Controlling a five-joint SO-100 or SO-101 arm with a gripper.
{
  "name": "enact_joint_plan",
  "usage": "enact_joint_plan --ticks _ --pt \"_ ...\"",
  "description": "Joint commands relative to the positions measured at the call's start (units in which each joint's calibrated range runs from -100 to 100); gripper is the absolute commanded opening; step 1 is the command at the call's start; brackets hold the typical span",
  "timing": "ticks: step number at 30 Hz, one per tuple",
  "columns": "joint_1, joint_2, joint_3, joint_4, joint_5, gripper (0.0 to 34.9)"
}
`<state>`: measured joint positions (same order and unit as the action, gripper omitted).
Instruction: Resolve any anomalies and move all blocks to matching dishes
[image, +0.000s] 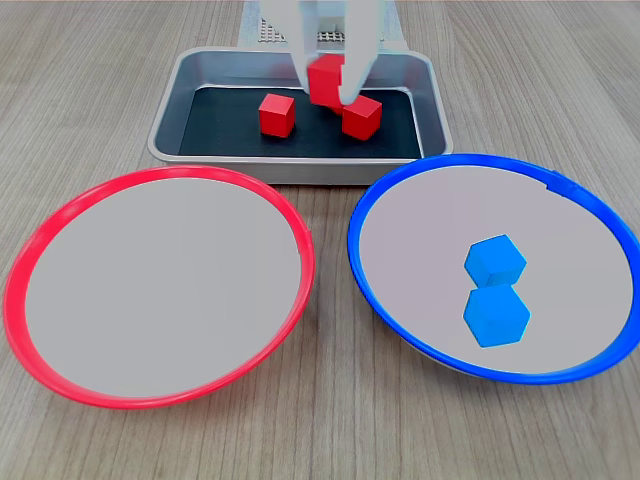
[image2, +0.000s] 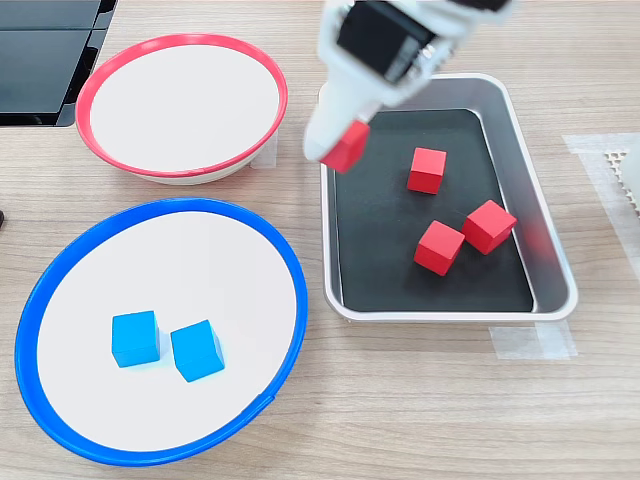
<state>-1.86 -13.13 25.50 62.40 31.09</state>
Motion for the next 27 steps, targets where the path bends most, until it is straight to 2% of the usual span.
enact_joint_plan --ticks 1,7,11,12,15,17,20,24,27 --pt "4.3 6.2 -15.8 -1.1 -2.0 0.3" --pt "10.5 25.5 -30.7 -9.2 -1.1 0.3" --pt "12.4 32.8 -34.5 -14.4 0.1 0.3" --pt "12.6 33.8 -34.9 -15.1 0.5 0.9" --pt "13.4 35.9 -35.8 -16.3 1.4 6.5" --pt "13.6 35.9 -35.9 -16.3 1.5 10.1" --pt "13.6 34.7 -35.8 -14.7 1.6 12.4" --pt "13.5 31.7 -36.1 -9.9 1.7 12.3" --pt "13.8 28.2 -36.0 -3.1 2.3 11.0"
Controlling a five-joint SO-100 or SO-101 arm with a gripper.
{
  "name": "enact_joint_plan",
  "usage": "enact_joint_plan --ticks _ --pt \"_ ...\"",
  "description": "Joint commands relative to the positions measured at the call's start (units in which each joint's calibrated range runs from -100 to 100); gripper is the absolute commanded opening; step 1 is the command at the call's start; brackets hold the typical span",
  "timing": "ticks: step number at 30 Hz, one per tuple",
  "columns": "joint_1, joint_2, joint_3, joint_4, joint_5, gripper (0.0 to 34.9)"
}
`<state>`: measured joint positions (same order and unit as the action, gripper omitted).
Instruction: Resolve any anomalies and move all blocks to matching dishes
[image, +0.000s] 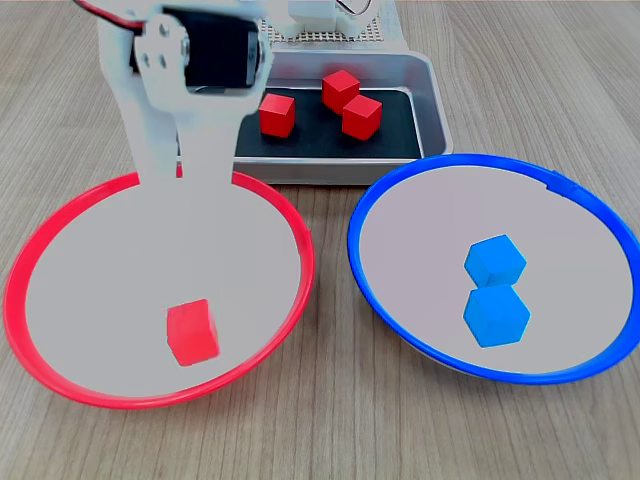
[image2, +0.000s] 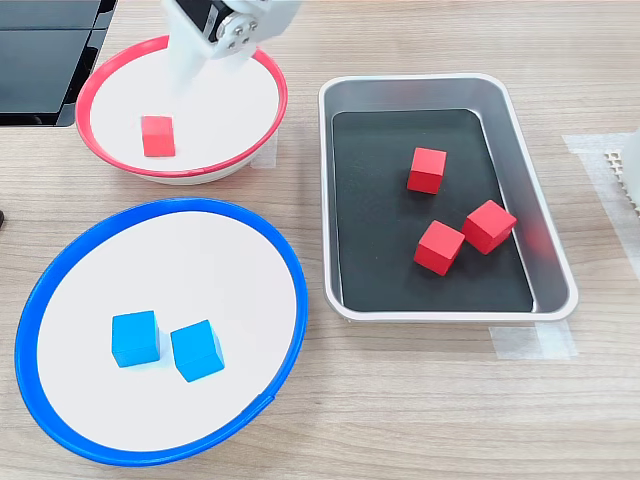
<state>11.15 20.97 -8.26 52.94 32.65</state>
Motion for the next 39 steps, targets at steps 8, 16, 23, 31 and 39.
enact_joint_plan --ticks 8,16,23,31,39 --pt "1.7 -27.7 24.6 16.3 7.8 11.2" --pt "1.7 -46.6 53.5 8.6 10.4 12.4" --pt "1.7 -57.9 70.5 -1.1 2.2 14.4" --pt "1.7 -60.1 70.6 2.4 -14.7 11.7" --pt "0.0 -54.5 64.3 9.3 -25.0 16.5"
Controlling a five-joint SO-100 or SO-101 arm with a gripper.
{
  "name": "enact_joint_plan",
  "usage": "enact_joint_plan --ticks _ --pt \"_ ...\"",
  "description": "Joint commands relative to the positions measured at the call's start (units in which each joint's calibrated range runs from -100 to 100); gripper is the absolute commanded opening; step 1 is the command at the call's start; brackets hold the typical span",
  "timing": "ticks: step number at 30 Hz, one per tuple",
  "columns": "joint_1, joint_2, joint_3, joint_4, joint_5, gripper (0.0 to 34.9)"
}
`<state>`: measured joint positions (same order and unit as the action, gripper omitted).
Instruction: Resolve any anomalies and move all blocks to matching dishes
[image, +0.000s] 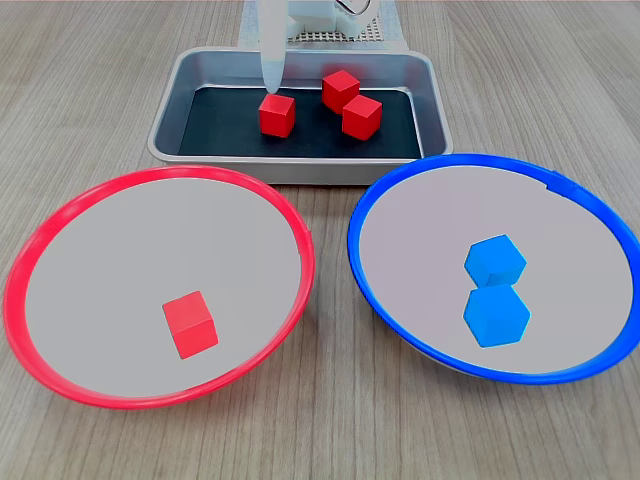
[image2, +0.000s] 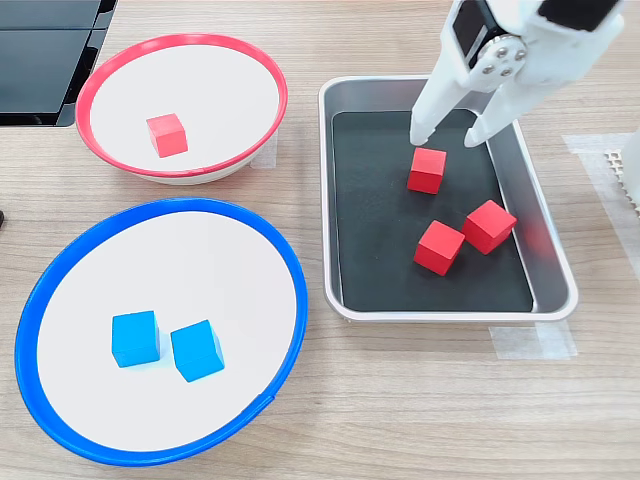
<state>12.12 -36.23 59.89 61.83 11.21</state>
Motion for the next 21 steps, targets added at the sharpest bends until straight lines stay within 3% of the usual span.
enact_joint_plan --ticks 1,8,16,17,21 --pt "-1.2 3.4 -4.2 0.3 -4.2 16.7" --pt "-3.3 15.0 -9.3 -1.7 -8.9 16.3" --pt "-3.4 21.6 -10.7 -3.3 -9.3 14.4" --pt "-3.4 22.3 -10.8 -3.8 -9.2 13.5" --pt "-3.4 24.3 -12.5 -4.1 -9.0 1.0"
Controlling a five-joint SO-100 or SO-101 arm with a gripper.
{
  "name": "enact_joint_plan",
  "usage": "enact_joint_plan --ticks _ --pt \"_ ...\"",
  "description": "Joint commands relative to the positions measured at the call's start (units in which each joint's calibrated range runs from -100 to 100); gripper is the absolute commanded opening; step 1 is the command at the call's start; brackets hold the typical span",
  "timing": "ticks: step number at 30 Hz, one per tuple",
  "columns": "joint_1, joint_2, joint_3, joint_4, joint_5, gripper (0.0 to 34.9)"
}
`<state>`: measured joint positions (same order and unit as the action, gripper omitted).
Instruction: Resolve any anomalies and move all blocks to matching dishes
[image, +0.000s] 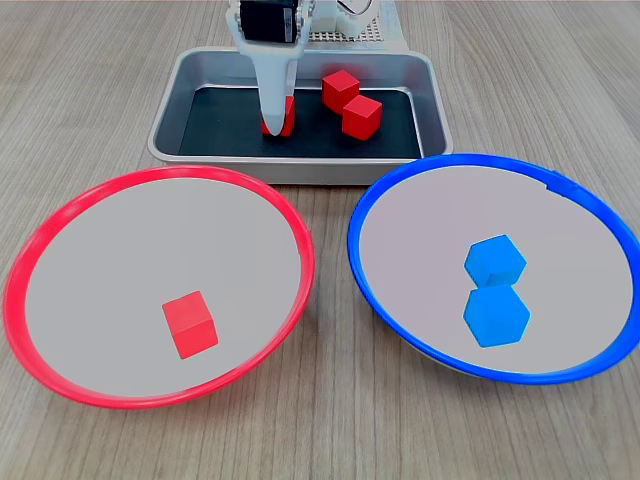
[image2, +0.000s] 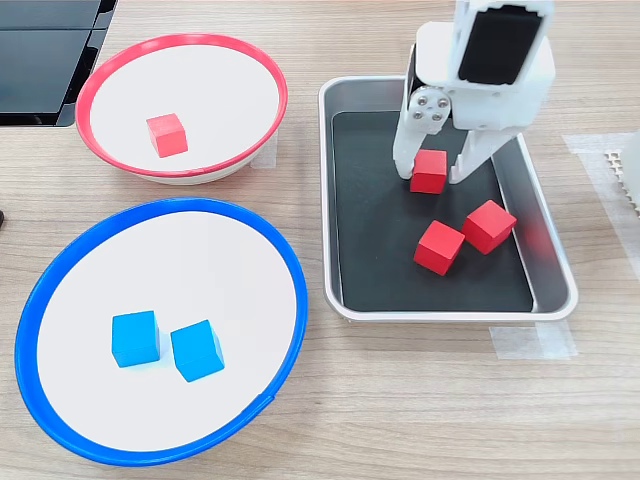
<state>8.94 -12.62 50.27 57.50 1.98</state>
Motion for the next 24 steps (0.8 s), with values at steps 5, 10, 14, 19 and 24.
enact_joint_plan --ticks 5,10,14,19,24 --pt "-0.5 -0.9 -11.0 4.4 1.4 0.2" --pt "-1.1 3.4 -32.2 7.7 1.6 0.2" --pt "-0.5 12.8 -46.0 5.5 1.1 0.2" --pt "1.1 26.2 -57.7 0.6 1.3 0.2" --pt "2.9 33.9 -63.0 -3.6 3.7 0.8"
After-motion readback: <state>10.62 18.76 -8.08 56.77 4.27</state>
